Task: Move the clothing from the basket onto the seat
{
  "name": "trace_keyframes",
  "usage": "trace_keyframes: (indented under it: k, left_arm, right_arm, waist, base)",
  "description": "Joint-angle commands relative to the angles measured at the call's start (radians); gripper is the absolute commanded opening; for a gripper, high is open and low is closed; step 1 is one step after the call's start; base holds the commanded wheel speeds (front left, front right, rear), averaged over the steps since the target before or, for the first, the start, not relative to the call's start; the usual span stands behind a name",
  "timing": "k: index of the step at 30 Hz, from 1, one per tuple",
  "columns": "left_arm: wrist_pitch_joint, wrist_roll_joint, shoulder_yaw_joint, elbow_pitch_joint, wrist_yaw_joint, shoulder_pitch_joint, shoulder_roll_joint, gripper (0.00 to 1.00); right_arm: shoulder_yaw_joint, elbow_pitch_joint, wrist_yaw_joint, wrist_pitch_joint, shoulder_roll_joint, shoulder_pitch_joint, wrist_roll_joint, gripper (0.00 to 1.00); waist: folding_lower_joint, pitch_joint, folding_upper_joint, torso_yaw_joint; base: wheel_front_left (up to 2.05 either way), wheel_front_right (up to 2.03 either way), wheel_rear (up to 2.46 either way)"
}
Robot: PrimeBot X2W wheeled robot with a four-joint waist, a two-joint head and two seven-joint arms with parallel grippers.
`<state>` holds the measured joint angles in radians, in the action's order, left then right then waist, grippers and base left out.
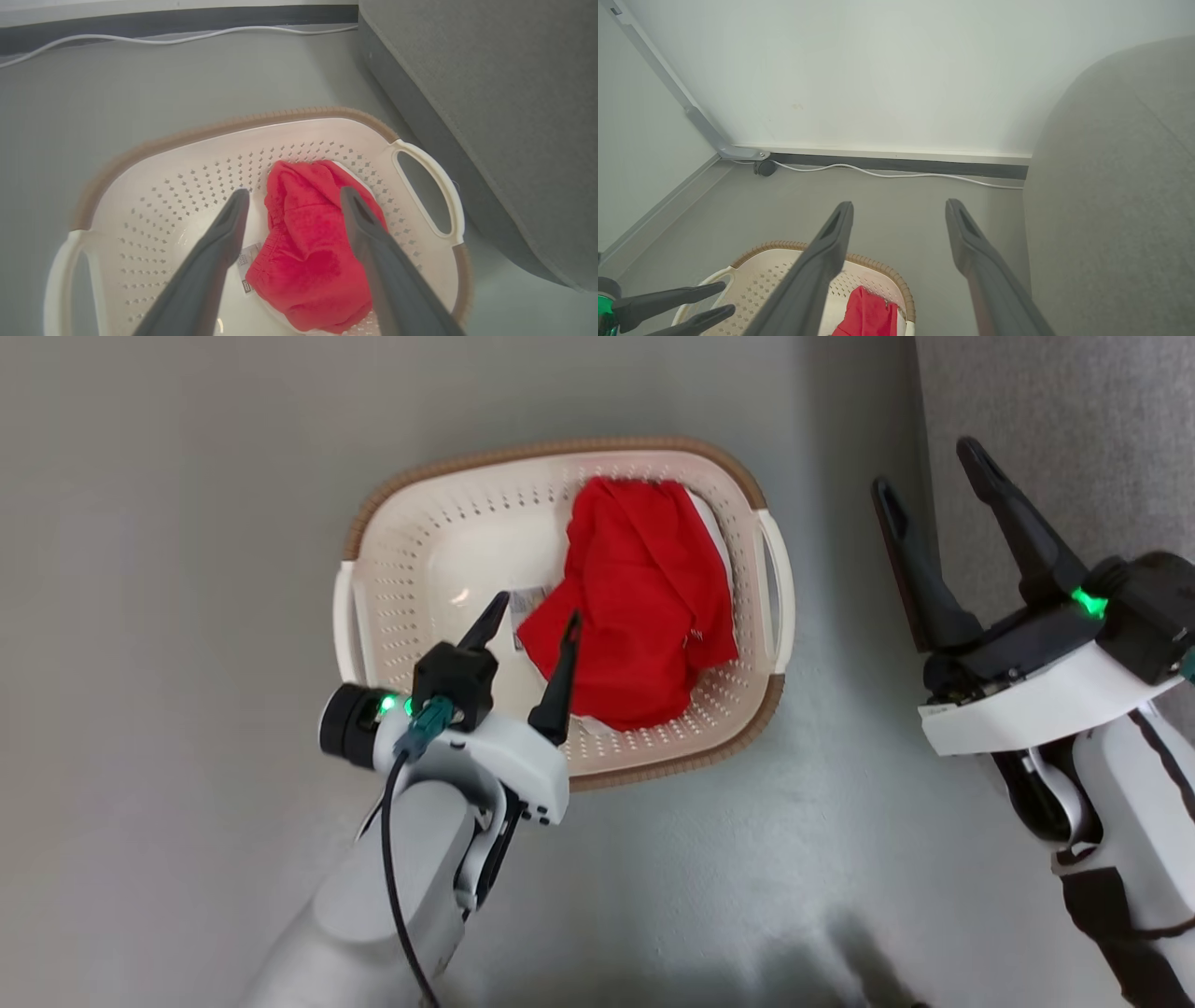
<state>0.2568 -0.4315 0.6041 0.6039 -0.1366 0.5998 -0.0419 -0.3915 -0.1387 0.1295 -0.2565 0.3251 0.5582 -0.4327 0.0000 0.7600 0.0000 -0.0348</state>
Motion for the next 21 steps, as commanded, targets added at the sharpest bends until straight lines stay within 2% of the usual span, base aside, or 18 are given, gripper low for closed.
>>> trace_keyframes:
  k: [1,9,12,15,21]
  left_arm:
    - [0.005,-0.017,-0.001,0.004,0.011,0.027,-0.008,1.00]
    - [0.005,-0.171,0.118,0.136,0.067,0.169,-0.008,1.00]
    - [0.005,-0.242,0.160,0.182,0.099,0.219,-0.008,1.00]
    - [0.005,-0.324,0.203,0.222,0.152,0.265,-0.008,1.00]
    - [0.005,-0.410,0.293,0.311,0.185,0.360,-0.008,1.00]
  right_arm:
    - [-0.018,0.032,0.001,-0.005,0.013,-0.008,-0.007,1.00]
    - [-0.049,0.064,0.001,-0.005,0.009,0.054,0.001,1.00]
    - [-0.070,0.074,0.001,-0.005,0.005,0.073,0.004,1.00]
    - [-0.087,0.086,0.001,-0.005,-0.001,0.093,0.002,1.00]
    - [-0.107,0.102,0.001,-0.005,-0.017,0.126,0.003,1.00]
  waist:
    - [0.0000,0.047,0.0000,-0.027]
    - [0.0000,0.131,0.0000,-0.070]
    - [0.0000,0.155,0.0000,-0.086]
    - [0.0000,0.179,0.0000,-0.101]
    - [0.0000,0.224,0.0000,-0.130]
  base:
    - [0.00,0.00,0.00]
    - [0.00,0.00,0.00]
    - [0.00,0.00,0.00]
    - [0.00,0.00,0.00]
    - [0.00,0.00,0.00]
